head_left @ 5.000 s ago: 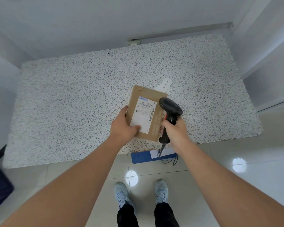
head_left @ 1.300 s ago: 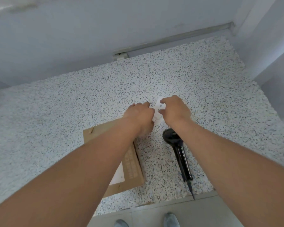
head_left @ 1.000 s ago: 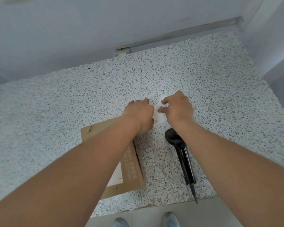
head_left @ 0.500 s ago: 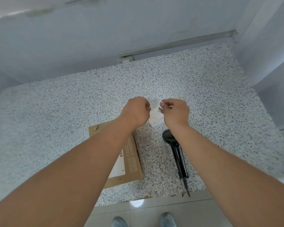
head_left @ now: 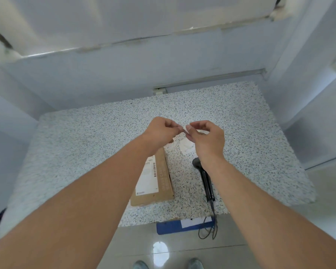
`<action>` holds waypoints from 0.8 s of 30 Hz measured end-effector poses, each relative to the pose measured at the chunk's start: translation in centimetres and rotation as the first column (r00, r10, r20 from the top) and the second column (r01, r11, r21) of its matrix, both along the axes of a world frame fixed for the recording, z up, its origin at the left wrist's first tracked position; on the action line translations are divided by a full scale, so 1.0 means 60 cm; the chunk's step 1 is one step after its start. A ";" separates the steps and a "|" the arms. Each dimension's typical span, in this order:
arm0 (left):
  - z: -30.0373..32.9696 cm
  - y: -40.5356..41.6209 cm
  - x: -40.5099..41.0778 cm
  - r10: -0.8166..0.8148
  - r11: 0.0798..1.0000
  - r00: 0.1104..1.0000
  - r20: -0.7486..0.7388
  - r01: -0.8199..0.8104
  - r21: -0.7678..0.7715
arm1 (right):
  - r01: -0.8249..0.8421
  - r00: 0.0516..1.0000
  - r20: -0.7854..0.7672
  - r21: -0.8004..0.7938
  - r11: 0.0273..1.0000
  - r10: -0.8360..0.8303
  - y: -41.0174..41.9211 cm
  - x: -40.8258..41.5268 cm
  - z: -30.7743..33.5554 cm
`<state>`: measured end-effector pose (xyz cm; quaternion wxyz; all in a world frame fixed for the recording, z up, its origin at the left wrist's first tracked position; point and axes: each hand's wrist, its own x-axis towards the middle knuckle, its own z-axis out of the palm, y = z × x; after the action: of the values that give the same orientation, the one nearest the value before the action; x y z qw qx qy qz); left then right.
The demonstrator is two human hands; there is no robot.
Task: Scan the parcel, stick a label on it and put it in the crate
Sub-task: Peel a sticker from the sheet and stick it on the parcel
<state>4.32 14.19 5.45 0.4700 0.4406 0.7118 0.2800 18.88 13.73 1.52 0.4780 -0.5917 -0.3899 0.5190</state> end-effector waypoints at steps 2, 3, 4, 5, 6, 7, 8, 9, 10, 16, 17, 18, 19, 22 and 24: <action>0.024 -0.017 -0.003 0.003 1.000 0.998 0.058 -0.004 0.018 | 0.001 1.000 0.029 0.010 1.000 -0.001 -0.015 -0.004 0.025; 0.036 -0.025 -0.005 0.004 1.000 0.997 0.073 -0.006 0.027 | 0.003 0.999 0.037 0.022 1.000 -0.004 -0.024 -0.006 0.038; 0.051 -0.036 -0.006 0.003 0.999 0.996 0.084 -0.006 0.037 | 0.006 0.999 0.038 0.038 0.999 -0.008 -0.035 -0.008 0.053; 0.062 -0.044 -0.007 0.002 0.999 0.996 0.089 -0.006 0.045 | 0.010 0.999 0.034 0.054 0.999 -0.012 -0.044 -0.010 0.065; 0.070 -0.048 -0.007 0.001 0.999 0.996 0.090 -0.005 0.048 | 0.013 1.000 0.025 0.064 0.998 -0.014 -0.049 -0.011 0.073; 0.082 -0.054 -0.009 -0.004 0.998 0.996 0.092 -0.001 0.057 | 0.014 1.000 0.007 0.075 0.997 -0.014 -0.056 -0.013 0.084; 0.094 -0.063 -0.012 -0.015 0.998 0.995 0.097 0.009 0.068 | 0.011 1.000 -0.013 0.086 0.996 -0.010 -0.065 -0.015 0.096; 0.107 -0.070 -0.015 -0.032 0.996 0.994 0.103 0.024 0.081 | 0.005 0.999 -0.032 0.097 0.995 -0.002 -0.073 -0.017 0.110; 0.121 -0.078 -0.019 -0.050 0.995 0.993 0.110 0.040 0.093 | -0.002 0.999 -0.046 0.105 0.994 0.007 -0.080 -0.019 0.122; 0.189 -0.122 -0.059 -0.101 0.987 0.993 0.059 0.092 0.133 | -0.005 0.995 -0.100 0.108 0.994 0.016 -0.115 -0.043 0.188; 0.199 -0.130 -0.066 -0.097 0.986 0.994 0.050 0.089 0.139 | -0.010 0.995 -0.102 0.115 0.993 0.021 -0.121 -0.050 0.200; 0.209 -0.138 -0.073 -0.094 0.986 0.995 0.044 0.087 0.145 | -0.013 0.993 -0.116 0.122 0.992 0.027 -0.128 -0.058 0.211; 0.218 -0.146 -0.081 -0.091 0.985 0.995 0.038 0.085 0.150 | -0.014 0.989 -0.141 0.129 0.992 0.033 -0.134 -0.066 0.223; 0.246 -0.167 -0.103 -0.069 0.982 0.997 0.042 0.061 0.177 | -0.010 0.976 -0.216 0.143 0.990 0.041 -0.148 -0.089 0.256; 0.266 -0.181 -0.115 -0.058 0.978 0.996 0.063 0.044 0.202 | -0.001 0.969 -0.246 0.145 0.989 0.037 -0.158 -0.100 0.279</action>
<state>-2.58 3.35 21.38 0.4542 0.4939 0.6520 0.3531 12.87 4.24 18.25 0.5593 -0.4824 -0.3693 0.5640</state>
